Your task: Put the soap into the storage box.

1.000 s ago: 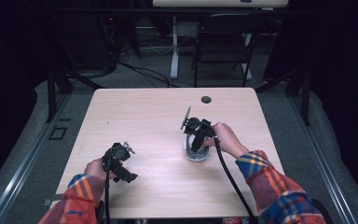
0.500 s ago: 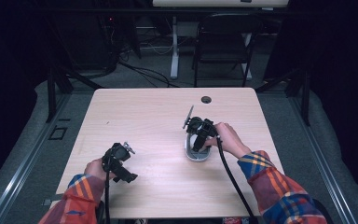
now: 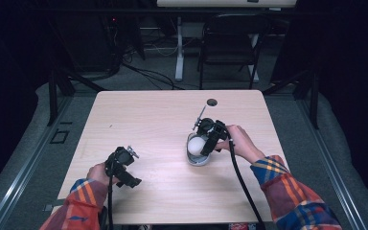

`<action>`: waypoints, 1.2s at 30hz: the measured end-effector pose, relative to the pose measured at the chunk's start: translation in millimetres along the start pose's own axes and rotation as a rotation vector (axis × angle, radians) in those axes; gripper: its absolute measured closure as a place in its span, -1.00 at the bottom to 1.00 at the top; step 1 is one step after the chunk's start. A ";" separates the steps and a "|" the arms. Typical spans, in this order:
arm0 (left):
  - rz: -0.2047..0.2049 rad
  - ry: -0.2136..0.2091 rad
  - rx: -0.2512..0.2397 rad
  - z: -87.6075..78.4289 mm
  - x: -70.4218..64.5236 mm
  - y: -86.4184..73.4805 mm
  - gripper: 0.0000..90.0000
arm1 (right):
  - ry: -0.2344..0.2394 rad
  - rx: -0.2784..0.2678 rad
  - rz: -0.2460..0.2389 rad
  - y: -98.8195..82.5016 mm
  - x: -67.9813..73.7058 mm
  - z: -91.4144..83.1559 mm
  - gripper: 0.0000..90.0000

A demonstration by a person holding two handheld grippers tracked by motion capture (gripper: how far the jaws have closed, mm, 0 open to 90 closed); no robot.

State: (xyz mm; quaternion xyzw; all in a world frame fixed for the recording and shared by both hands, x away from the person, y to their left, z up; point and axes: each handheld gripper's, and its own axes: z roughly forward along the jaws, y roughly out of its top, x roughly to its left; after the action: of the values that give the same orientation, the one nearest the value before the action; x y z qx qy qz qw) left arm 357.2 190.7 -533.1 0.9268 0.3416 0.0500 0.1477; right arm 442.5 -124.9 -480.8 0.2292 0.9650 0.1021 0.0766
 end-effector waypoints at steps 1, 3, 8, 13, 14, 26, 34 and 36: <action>-0.001 0.001 0.000 0.0 0.0 0.0 -0.84 | 0.000 -0.002 0.003 -1.2 0.1 -1.4 -0.78; 0.000 0.001 0.000 -0.1 0.1 0.0 -0.84 | 0.004 -0.017 0.008 -5.0 -0.5 -5.0 -0.84; 0.001 0.001 0.001 0.1 -0.1 0.1 -0.84 | 0.017 -0.037 0.016 -14.6 -2.6 -11.4 -0.96; 0.000 0.002 0.002 0.2 -0.3 0.2 -0.84 | 0.007 -0.024 0.030 -26.9 -5.9 -15.4 -0.98; 0.000 0.002 0.002 0.2 -0.3 0.2 -0.84 | 0.006 -0.023 0.037 -30.0 -6.6 -16.3 -0.99; 0.002 0.003 0.007 1.1 -0.7 0.6 -0.84 | -0.010 0.006 0.096 -77.3 -12.8 -19.5 -1.00; 0.000 0.003 0.009 1.8 -0.5 0.7 -0.84 | 0.002 0.018 0.134 -101.0 -17.5 -19.3 -1.00; 0.003 0.002 0.012 1.7 -0.4 0.9 -0.84 | 0.009 0.024 0.149 -105.5 -17.5 -18.2 -1.00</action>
State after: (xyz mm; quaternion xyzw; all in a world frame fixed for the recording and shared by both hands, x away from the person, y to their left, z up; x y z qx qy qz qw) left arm 357.8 189.4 -534.5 0.9282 0.3406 0.0492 0.1414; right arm 409.4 -228.1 -486.0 0.3007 0.9468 0.0970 0.0620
